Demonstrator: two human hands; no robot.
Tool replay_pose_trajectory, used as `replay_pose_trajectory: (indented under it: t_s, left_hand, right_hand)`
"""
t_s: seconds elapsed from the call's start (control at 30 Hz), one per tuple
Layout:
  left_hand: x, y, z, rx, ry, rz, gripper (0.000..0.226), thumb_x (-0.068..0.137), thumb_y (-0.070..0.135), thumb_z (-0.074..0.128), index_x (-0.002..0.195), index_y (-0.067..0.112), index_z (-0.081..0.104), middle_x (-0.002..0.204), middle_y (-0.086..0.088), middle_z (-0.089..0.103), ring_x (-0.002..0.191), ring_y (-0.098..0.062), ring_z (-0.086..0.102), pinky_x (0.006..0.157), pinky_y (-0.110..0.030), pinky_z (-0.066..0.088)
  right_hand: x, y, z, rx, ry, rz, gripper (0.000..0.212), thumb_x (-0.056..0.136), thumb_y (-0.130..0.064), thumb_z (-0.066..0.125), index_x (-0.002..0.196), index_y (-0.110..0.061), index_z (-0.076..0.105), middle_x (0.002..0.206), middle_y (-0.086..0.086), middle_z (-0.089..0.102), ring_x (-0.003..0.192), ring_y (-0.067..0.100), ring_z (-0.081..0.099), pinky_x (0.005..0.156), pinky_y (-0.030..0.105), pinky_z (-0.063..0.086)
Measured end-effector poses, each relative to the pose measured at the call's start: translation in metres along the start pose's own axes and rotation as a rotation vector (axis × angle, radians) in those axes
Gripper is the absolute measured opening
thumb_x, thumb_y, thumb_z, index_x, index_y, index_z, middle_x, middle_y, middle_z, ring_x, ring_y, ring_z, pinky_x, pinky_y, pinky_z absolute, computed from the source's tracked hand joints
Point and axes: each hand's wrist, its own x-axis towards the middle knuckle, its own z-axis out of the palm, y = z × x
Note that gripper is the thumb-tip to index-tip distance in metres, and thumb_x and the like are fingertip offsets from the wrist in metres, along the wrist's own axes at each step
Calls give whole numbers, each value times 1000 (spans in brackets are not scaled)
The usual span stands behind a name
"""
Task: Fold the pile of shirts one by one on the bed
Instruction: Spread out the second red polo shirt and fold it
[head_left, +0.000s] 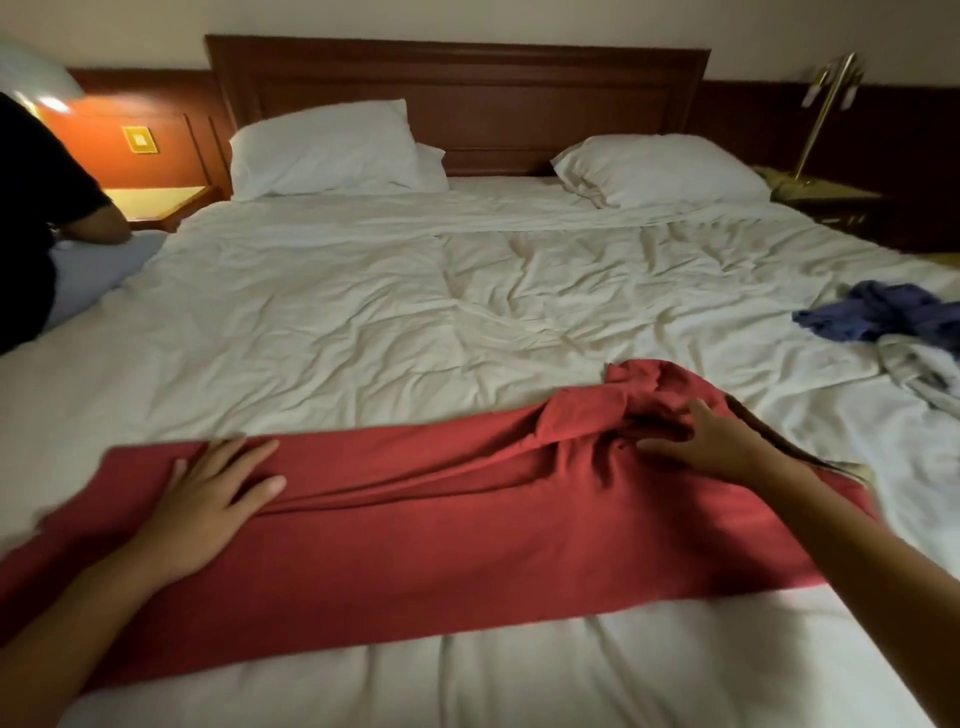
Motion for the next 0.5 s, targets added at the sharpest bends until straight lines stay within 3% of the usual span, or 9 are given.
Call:
replay_pose_trajectory:
  t_s: [0.03, 0.1, 0.17, 0.23, 0.33, 0.43, 0.5]
  left_hand:
    - [-5, 10, 3, -8, -28, 0, 54, 100, 45, 49, 151, 38, 35, 164, 1, 21, 153, -16, 9, 122, -47, -1]
    - [-14, 22, 7, 2, -66, -19, 54, 101, 48, 43, 153, 42, 28, 167, 2, 12, 154, -17, 3, 122, -44, -2]
    - [-23, 23, 7, 13, -79, -44, 55, 102, 51, 39, 154, 44, 22, 167, 3, 9, 154, -17, 0, 122, -43, -2]
    - [-30, 17, 7, 18, -71, -56, 56, 102, 52, 37, 154, 46, 21, 167, 4, 10, 154, -17, 1, 123, -43, -1]
    - [-35, 11, 8, 24, -66, -63, 56, 100, 55, 35, 153, 48, 21, 167, 5, 12, 154, -16, 3, 123, -42, -1]
    - [-36, 9, 12, 37, -50, -65, 55, 100, 58, 34, 153, 50, 22, 166, 7, 14, 154, -15, 5, 123, -42, -1]
    - [-37, 10, 13, 46, -38, -71, 55, 99, 59, 34, 152, 51, 23, 166, 8, 15, 154, -14, 7, 123, -41, 0]
  right_hand:
    - [-2, 1, -9, -28, -25, -18, 72, 65, -70, 76, 114, -19, 63, 115, 8, 66, 113, 28, 60, 89, 34, 46]
    - [-5, 2, -27, -34, -75, -85, 41, 65, -58, 83, 71, -21, 66, 74, 0, 64, 81, 20, 62, 65, 27, 43]
    - [-11, 5, -41, 105, -112, -164, 35, 68, -42, 87, 60, -15, 67, 59, -2, 61, 60, 11, 56, 53, 18, 39]
    - [-24, 12, -47, 359, -129, -277, 24, 65, -31, 90, 69, -15, 71, 65, -3, 68, 60, 7, 59, 56, 16, 43]
    - [-49, 33, -55, 657, -262, -413, 35, 63, -29, 91, 80, -16, 63, 80, 0, 62, 74, 9, 57, 64, 16, 45]
    - [-67, 52, -59, 601, -511, -425, 45, 71, -41, 88, 100, -15, 65, 100, -2, 65, 96, 13, 61, 81, 18, 48]
    - [-73, 50, -59, 551, -513, -329, 58, 63, -52, 90, 113, -33, 68, 116, -10, 69, 112, 9, 63, 89, 18, 51]
